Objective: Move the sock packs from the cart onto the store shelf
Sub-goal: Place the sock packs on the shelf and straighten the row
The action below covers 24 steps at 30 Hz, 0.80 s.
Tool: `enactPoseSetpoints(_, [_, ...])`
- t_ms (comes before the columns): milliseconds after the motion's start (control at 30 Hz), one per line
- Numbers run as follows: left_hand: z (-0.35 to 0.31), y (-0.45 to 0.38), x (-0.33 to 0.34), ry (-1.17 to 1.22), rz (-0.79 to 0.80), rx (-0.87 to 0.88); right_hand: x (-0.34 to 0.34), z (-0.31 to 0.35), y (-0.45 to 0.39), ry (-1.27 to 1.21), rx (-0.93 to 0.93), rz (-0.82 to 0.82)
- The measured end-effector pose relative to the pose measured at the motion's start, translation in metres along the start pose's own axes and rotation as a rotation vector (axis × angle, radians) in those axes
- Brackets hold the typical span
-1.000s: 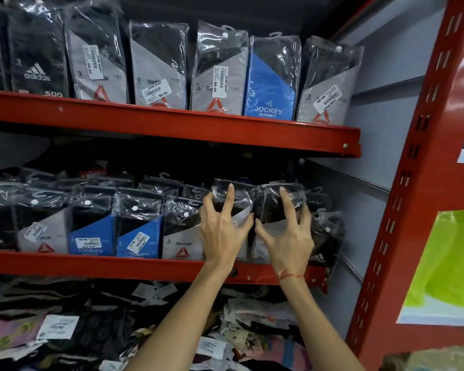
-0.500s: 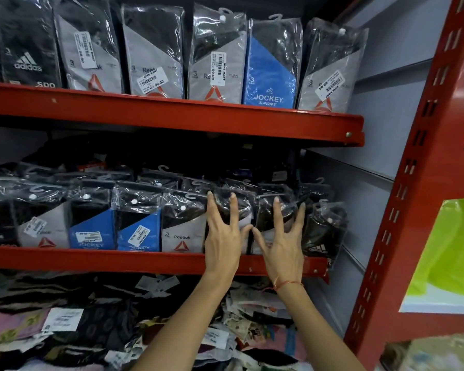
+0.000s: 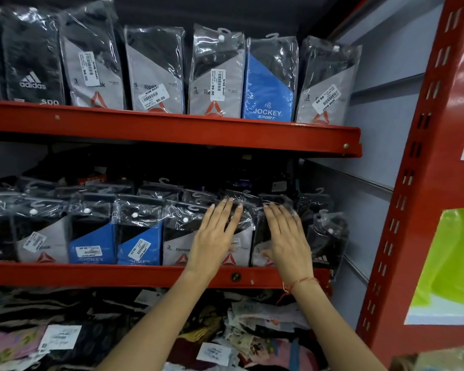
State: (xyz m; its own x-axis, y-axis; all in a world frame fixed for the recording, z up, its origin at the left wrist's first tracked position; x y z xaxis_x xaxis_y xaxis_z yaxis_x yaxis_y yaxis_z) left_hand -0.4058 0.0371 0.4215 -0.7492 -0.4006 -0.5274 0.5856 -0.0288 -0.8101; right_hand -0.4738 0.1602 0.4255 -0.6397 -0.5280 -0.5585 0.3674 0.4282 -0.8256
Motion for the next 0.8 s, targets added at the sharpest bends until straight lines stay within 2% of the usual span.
enactPoseSetpoints(167, [0.007,-0.001,-0.012,-0.021,-0.039,0.090,-0.011,0.008,-0.008,0.025,-0.041,-0.031])
enactPoseSetpoints(300, [0.055,0.006,-0.040,0.011,-0.115,0.059,-0.027,0.056,-0.022,-0.143,-0.199,-0.005])
enactPoseSetpoints(400, [0.119,0.023,-0.052,-0.056,-0.051,0.002,-0.031,0.108,-0.033,-0.269,-0.297,0.068])
enactPoseSetpoints(567, [0.190,0.047,-0.041,-0.031,0.156,-0.012,-0.010,0.164,-0.053,-0.265,-0.250,0.146])
enactPoseSetpoints(633, [0.192,0.053,-0.037,-0.022,0.172,0.004,-0.001,0.171,-0.051,-0.152,-0.239,0.100])
enactPoseSetpoints(667, [0.194,0.056,-0.037,-0.036,0.131,0.012,0.004,0.173,-0.047,-0.109,-0.217,0.078])
enactPoseSetpoints(800, [0.198,0.060,-0.024,-0.033,0.034,0.019,0.014,0.174,-0.041,-0.118,-0.198,-0.058])
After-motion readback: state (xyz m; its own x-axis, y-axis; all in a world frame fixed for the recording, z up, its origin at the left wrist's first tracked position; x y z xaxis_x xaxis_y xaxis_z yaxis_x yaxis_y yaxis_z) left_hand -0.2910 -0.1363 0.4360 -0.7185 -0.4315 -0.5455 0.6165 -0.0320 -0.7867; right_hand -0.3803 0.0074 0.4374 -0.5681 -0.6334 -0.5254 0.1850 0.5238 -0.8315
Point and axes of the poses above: each hand's wrist, its own y-axis away from the middle knuckle, its own x-axis out of the palm, z = x × y, the point moved 7 cm from there along -y, towards the middle knuckle, and after that the axes turned 15 degrees about -z, right-handed, at the moved point
